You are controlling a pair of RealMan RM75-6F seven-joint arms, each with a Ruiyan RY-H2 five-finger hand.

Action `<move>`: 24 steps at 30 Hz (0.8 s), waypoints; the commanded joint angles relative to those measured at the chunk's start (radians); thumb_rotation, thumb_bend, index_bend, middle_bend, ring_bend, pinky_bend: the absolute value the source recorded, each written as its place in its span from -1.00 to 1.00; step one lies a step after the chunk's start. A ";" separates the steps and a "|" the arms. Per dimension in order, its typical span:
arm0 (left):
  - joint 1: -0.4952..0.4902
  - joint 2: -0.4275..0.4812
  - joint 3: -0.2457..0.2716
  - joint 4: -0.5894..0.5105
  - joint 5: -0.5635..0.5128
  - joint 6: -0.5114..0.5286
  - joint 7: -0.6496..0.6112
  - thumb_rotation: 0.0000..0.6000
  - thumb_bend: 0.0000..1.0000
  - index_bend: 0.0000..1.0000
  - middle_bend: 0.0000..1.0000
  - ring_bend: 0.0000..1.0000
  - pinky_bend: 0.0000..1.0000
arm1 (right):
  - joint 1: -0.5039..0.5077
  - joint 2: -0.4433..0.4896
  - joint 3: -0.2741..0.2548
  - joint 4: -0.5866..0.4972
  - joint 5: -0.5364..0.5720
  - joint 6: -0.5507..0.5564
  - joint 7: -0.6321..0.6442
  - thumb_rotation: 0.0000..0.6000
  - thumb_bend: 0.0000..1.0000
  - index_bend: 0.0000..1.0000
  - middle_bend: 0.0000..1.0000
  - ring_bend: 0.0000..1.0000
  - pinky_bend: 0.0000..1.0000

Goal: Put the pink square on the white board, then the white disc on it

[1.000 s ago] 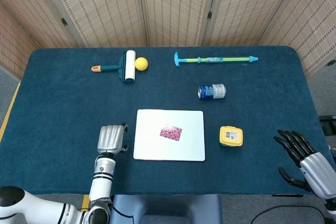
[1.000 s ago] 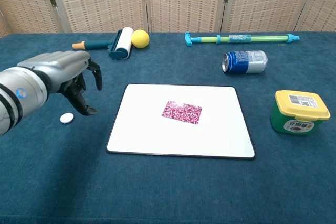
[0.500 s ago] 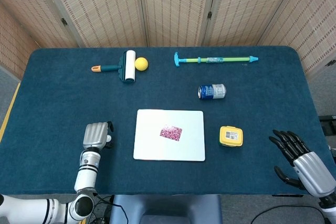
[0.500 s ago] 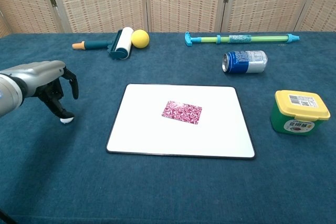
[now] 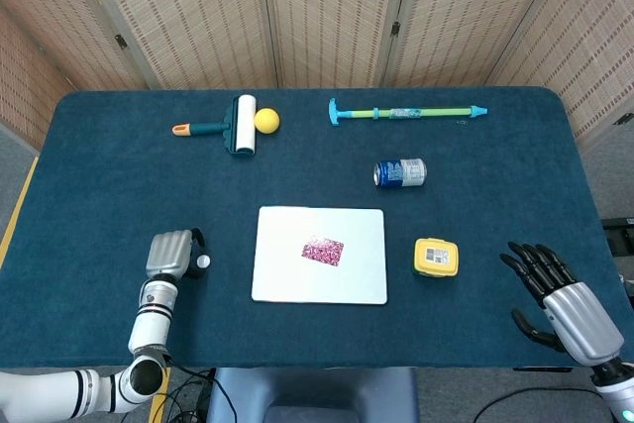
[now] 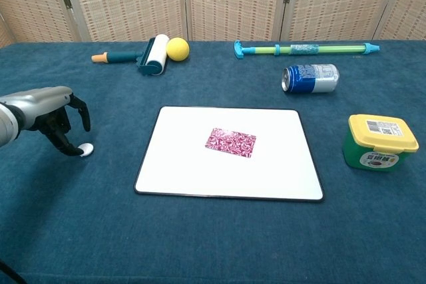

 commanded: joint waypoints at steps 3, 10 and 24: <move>0.004 0.000 0.002 0.022 0.003 -0.022 -0.018 1.00 -0.49 -0.07 1.00 1.00 1.00 | 0.002 -0.002 0.003 -0.004 0.008 -0.006 -0.009 1.00 -0.34 -1.00 -1.00 -1.00 -1.00; 0.008 -0.012 0.009 0.035 0.017 -0.027 -0.032 1.00 -0.49 -0.07 1.00 1.00 1.00 | 0.004 -0.003 0.000 -0.008 0.005 -0.012 -0.018 1.00 -0.34 -1.00 -1.00 -1.00 -1.00; 0.010 -0.031 0.010 0.074 0.014 -0.051 -0.040 1.00 -0.49 -0.05 1.00 1.00 1.00 | 0.001 -0.002 0.000 -0.003 0.003 0.001 -0.011 1.00 -0.34 -1.00 -1.00 -1.00 -1.00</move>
